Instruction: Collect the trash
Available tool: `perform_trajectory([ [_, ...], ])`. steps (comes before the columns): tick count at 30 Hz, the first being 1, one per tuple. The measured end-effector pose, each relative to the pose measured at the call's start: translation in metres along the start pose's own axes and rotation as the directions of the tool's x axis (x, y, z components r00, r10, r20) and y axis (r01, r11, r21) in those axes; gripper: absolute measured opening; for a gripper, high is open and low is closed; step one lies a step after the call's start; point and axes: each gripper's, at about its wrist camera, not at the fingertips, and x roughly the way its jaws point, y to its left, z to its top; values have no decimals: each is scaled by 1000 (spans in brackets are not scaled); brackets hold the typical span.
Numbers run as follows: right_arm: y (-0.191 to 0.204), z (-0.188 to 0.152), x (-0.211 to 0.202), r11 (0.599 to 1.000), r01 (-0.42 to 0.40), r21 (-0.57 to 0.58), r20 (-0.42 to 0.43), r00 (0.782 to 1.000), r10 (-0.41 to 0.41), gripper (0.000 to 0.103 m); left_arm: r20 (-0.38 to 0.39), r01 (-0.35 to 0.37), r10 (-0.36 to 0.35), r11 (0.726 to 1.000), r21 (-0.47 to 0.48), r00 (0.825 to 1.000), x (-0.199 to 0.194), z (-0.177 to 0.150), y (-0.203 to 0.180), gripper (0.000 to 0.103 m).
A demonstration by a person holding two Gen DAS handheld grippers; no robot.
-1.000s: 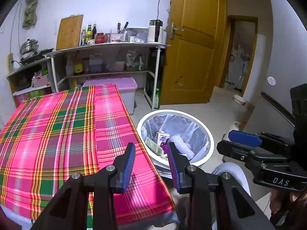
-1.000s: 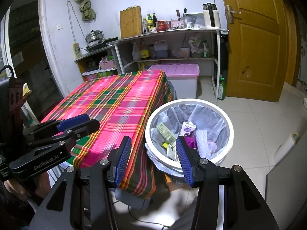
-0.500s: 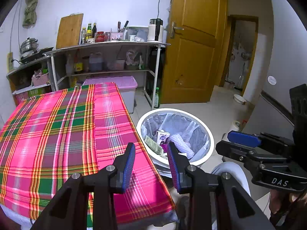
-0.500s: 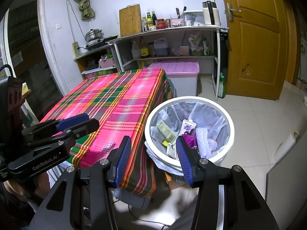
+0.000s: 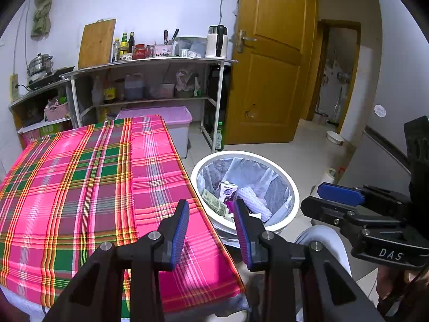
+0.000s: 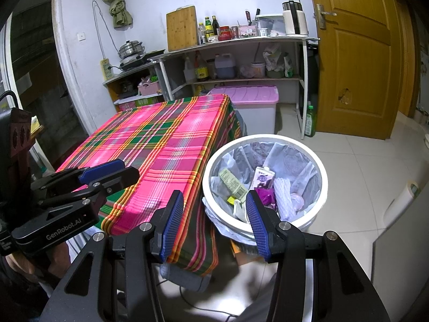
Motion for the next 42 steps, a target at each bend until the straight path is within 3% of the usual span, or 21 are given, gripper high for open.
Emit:
perform_trajectory([
  [42, -2, 0, 1, 1000, 0, 3, -5, 1000, 0, 50, -14, -3, 3, 1000, 4, 1000, 3, -8, 4, 34],
])
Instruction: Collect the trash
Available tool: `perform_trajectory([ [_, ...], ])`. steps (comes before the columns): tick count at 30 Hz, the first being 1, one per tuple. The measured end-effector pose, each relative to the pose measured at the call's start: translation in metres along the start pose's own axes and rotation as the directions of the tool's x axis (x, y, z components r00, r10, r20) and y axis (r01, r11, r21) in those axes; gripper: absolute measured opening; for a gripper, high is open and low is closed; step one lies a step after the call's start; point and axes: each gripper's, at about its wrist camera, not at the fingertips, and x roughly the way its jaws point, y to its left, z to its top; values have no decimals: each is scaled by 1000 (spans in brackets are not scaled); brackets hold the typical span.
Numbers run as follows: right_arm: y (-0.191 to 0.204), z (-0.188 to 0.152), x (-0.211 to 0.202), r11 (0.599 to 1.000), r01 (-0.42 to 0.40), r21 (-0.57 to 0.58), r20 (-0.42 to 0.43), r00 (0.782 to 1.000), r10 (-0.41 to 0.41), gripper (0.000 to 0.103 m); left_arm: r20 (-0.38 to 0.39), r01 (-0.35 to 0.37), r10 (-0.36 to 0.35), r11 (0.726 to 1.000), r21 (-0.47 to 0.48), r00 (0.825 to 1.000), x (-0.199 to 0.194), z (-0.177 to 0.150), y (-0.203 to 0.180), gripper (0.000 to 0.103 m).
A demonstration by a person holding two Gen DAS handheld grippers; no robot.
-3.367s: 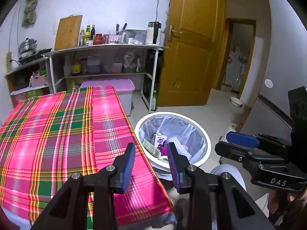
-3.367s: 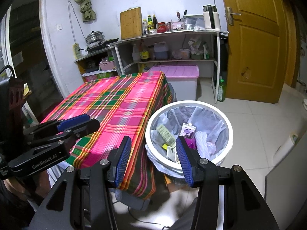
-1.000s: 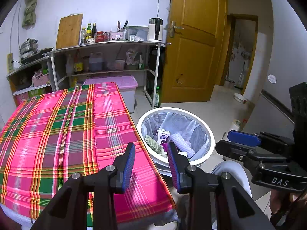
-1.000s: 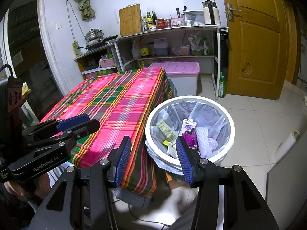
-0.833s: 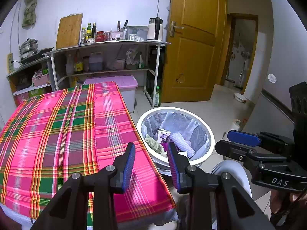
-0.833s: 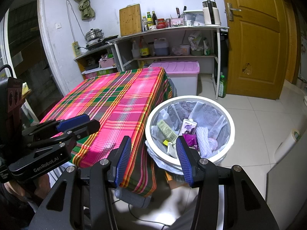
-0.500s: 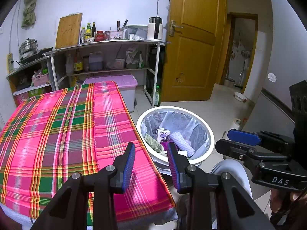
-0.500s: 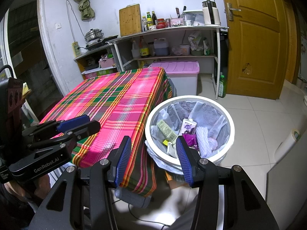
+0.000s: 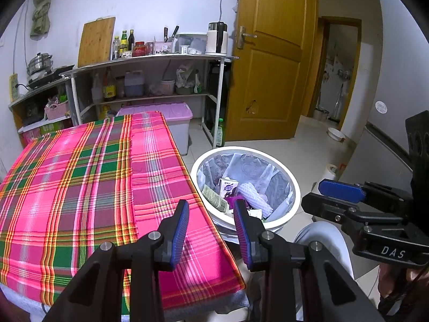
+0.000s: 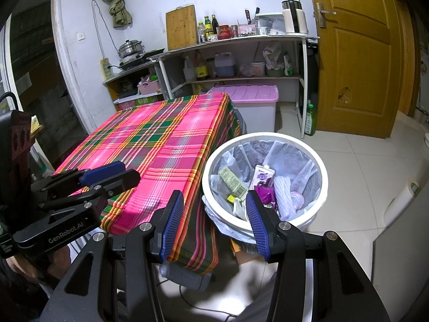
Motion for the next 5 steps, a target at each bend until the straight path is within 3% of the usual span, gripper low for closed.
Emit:
perform_trajectory([
  [5, 0, 0, 0, 1000, 0, 0, 0, 1000, 0, 49, 7, -3, 3, 1000, 5, 1000, -2, -1, 1, 34],
])
